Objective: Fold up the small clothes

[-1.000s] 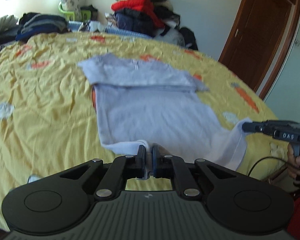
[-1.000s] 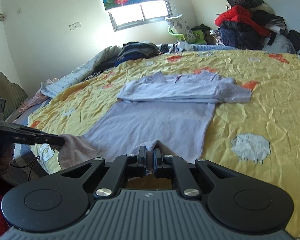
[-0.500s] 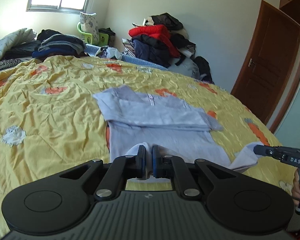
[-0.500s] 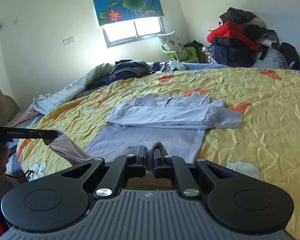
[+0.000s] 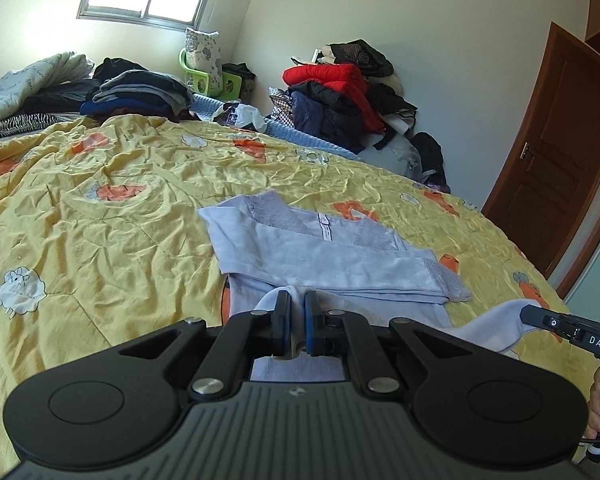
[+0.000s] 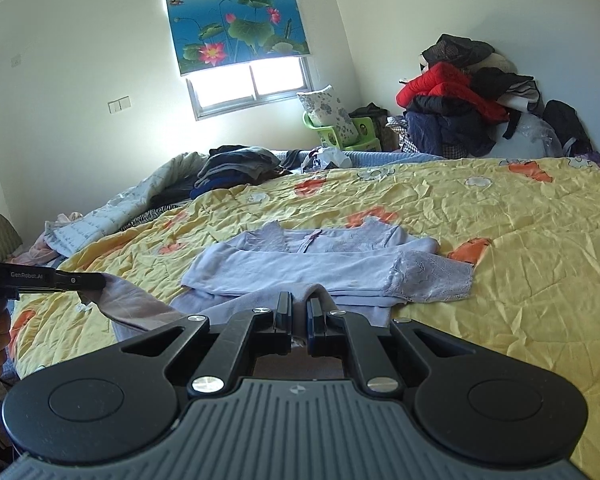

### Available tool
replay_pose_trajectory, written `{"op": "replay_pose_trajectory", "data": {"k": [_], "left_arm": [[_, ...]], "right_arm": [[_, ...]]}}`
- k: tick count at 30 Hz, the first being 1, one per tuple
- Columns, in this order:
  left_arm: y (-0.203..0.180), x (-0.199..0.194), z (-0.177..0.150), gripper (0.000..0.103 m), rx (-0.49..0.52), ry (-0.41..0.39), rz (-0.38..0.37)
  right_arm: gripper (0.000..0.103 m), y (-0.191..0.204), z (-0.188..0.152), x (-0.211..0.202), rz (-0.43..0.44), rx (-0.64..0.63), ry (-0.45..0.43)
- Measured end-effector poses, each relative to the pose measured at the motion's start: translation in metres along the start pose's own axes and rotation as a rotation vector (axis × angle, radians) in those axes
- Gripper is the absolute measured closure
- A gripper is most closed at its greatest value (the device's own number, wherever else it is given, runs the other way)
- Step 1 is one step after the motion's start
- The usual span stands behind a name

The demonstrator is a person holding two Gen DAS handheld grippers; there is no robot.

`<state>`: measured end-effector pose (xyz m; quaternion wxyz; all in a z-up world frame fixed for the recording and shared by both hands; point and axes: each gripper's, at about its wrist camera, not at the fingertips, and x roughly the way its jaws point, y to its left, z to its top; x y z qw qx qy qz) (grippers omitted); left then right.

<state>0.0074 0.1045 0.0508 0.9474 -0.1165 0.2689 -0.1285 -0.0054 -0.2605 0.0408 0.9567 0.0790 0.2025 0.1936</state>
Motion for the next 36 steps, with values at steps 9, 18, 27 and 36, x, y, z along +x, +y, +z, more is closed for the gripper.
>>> {"op": "replay_pose_trajectory", "data": {"k": [9,18,27,36], "left_arm": [[-0.006,0.019,0.014,0.096,-0.005,-0.005,0.029],[-0.010,0.052,0.023,0.096,-0.004,0.045,0.081],[-0.013,0.073,0.028,0.096,0.025,0.069,0.119],[-0.022,0.085,0.034,0.096,0.077,0.059,0.145]], "right_arm": [[0.091,-0.007,0.006,0.018,-0.019,0.013,-0.014],[0.091,-0.019,0.007,0.039,-0.046,0.022,-0.020],[0.091,-0.026,0.007,0.052,-0.057,0.034,-0.030],[0.091,-0.034,0.011,0.061,-0.060,0.049,-0.048]]}}
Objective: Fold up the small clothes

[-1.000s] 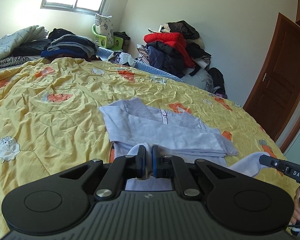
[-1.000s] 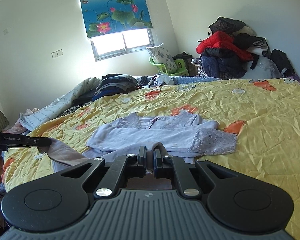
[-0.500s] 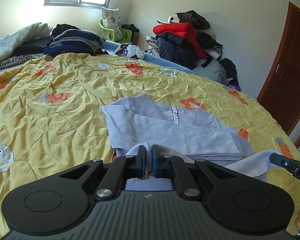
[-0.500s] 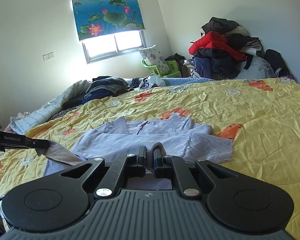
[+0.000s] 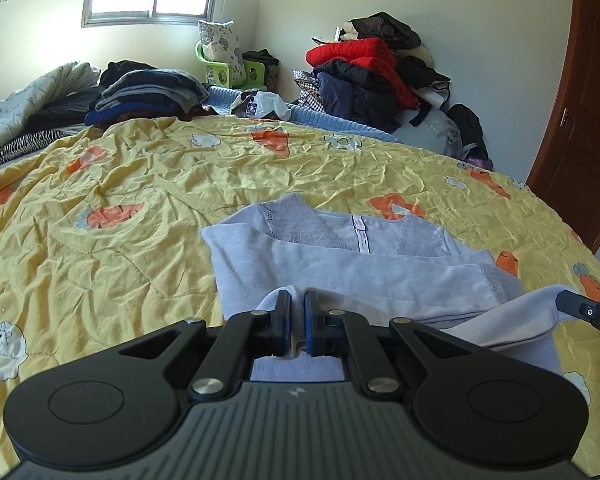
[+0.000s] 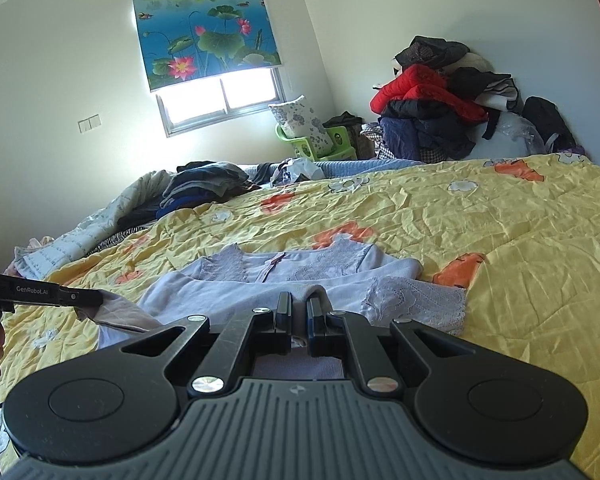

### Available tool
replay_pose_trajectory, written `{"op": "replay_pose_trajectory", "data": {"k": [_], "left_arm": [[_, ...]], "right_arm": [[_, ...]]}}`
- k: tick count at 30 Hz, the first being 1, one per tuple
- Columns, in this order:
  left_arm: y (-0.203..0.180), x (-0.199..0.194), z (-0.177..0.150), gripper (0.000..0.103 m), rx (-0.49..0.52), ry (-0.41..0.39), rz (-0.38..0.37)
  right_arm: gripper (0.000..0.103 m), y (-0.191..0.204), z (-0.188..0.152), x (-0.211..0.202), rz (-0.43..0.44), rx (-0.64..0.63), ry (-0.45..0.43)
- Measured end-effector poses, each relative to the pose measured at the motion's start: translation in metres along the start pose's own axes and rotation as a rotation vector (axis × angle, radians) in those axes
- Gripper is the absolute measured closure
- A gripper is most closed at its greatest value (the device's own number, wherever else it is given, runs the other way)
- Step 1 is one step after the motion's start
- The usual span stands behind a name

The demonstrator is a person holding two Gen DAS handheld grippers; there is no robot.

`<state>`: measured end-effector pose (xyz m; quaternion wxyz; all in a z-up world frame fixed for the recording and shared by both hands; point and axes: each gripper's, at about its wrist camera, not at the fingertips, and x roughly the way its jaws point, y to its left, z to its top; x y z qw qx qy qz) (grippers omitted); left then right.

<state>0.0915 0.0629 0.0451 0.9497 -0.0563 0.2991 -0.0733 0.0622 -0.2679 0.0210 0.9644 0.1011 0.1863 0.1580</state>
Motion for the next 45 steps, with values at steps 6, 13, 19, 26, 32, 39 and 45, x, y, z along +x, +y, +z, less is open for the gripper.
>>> {"op": "replay_pose_trajectory", "data": {"k": [6,13,19,26,32,39,45], "left_arm": [[-0.002,0.005,0.003,0.096,0.010,0.001,0.004],[-0.001,0.008,0.007,0.096,0.014,-0.004,0.005],[-0.001,0.012,0.012,0.096,0.010,-0.013,0.009],[-0.004,0.018,0.017,0.096,0.017,-0.025,0.012],[-0.004,0.026,0.024,0.096,0.015,-0.031,0.019],[-0.005,0.036,0.031,0.096,0.021,-0.036,0.039],[-0.002,0.042,0.036,0.096,0.031,-0.036,0.048]], "right_arm": [[0.091,-0.004,0.001,0.004,-0.003,0.008,-0.002],[0.091,-0.007,0.004,0.009,-0.004,0.014,-0.009],[0.091,-0.006,0.008,0.016,-0.003,0.012,-0.015],[0.091,-0.010,0.009,0.024,-0.013,0.032,-0.015],[0.091,-0.013,0.011,0.031,-0.018,0.034,-0.012],[0.091,-0.016,0.016,0.048,-0.015,0.026,-0.003],[0.091,-0.017,0.019,0.061,-0.017,0.019,0.008]]}}
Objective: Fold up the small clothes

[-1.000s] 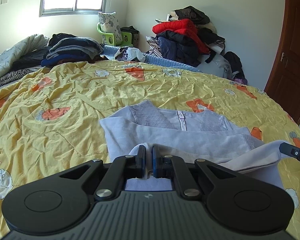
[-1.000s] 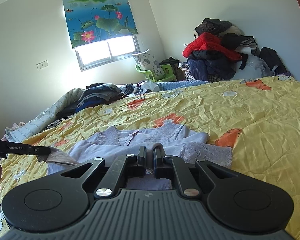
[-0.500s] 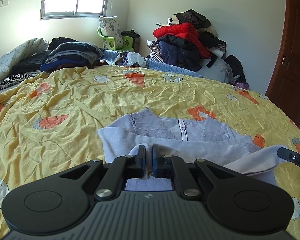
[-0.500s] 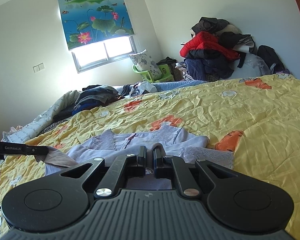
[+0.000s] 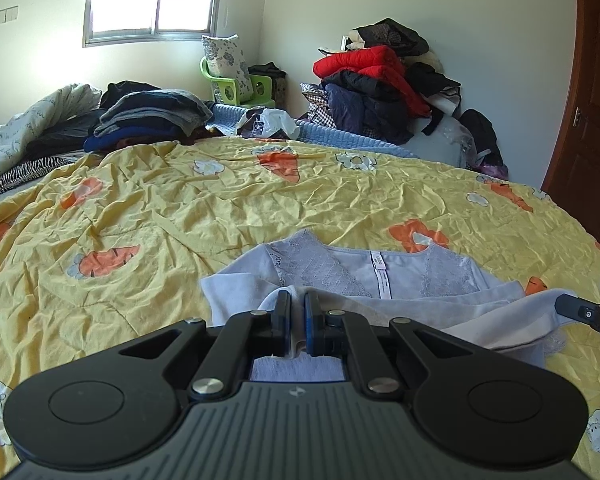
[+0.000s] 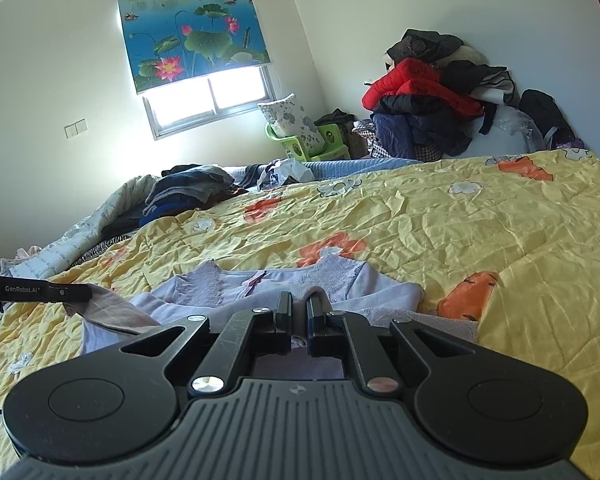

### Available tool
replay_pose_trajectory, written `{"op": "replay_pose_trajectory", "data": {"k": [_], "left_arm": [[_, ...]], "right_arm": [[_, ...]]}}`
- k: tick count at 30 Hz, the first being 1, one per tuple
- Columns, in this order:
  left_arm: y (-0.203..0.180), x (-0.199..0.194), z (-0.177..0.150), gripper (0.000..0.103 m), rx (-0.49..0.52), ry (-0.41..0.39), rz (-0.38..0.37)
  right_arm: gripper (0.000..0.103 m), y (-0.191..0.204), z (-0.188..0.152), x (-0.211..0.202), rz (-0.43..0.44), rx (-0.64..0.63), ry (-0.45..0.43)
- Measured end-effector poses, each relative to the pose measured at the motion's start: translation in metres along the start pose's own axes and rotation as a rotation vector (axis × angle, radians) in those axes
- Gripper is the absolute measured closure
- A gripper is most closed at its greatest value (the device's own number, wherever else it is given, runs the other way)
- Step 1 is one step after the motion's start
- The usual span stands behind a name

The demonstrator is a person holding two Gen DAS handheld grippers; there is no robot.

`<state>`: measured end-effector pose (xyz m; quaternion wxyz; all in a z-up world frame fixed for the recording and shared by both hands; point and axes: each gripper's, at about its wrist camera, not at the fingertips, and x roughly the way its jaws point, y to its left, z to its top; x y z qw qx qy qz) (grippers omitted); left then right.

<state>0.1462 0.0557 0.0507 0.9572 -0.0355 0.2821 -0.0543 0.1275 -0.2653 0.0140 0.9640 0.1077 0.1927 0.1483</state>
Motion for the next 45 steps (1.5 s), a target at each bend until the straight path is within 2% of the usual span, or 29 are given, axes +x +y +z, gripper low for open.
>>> {"op": "replay_pose_trajectory", "data": {"k": [19,45], "left_arm": [[-0.001,0.017,0.020,0.096,0.044,-0.010,-0.001],[0.008,0.056,0.027,0.096,0.035,0.072,0.001]], "right_arm": [[0.091,-0.002,0.015,0.025,-0.027,-0.012,-0.002],[0.091,-0.012,0.021,0.064,-0.036,0.031,0.043]]}}
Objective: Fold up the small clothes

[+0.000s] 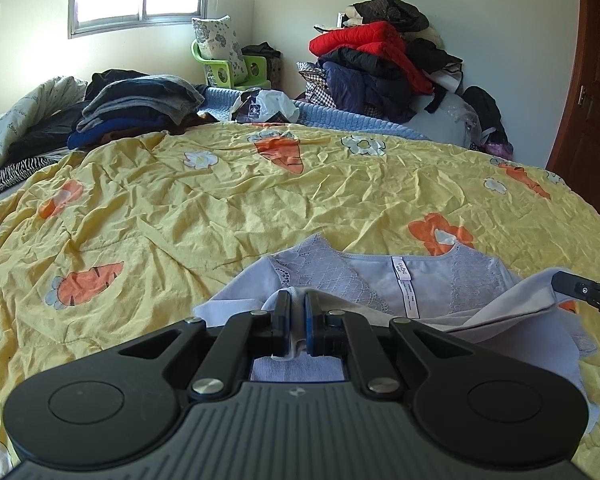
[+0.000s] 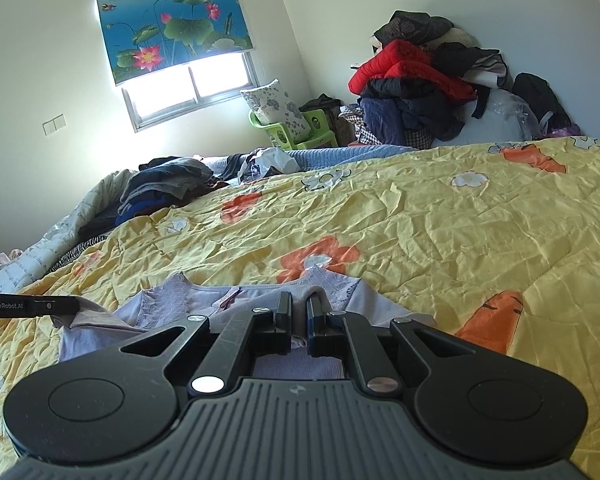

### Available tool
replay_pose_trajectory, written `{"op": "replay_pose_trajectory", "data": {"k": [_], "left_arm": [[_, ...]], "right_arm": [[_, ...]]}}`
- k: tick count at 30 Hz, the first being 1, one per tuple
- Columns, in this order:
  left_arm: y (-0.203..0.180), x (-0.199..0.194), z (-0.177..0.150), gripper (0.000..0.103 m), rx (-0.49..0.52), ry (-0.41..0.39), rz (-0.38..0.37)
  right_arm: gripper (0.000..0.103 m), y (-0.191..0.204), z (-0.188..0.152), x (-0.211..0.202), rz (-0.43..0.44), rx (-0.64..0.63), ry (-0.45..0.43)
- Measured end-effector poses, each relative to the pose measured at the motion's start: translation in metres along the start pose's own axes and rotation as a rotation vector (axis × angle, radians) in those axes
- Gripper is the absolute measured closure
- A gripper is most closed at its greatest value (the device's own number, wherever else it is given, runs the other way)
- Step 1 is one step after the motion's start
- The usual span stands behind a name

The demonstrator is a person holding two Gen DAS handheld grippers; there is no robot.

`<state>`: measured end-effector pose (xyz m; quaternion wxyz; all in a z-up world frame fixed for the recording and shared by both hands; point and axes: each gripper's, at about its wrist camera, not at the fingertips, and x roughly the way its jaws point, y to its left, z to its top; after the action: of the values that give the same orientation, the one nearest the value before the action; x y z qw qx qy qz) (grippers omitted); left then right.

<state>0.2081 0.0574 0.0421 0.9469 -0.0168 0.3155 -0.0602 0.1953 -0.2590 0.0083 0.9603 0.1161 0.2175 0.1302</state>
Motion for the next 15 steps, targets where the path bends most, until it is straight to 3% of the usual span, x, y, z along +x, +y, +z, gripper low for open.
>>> {"op": "replay_pose_trajectory", "data": {"k": [15], "left_arm": [[0.003,0.028,0.007,0.096,-0.011,0.050,0.003]], "right_arm": [[0.091,-0.007,0.004,0.015,-0.009,0.015,0.022]]}}
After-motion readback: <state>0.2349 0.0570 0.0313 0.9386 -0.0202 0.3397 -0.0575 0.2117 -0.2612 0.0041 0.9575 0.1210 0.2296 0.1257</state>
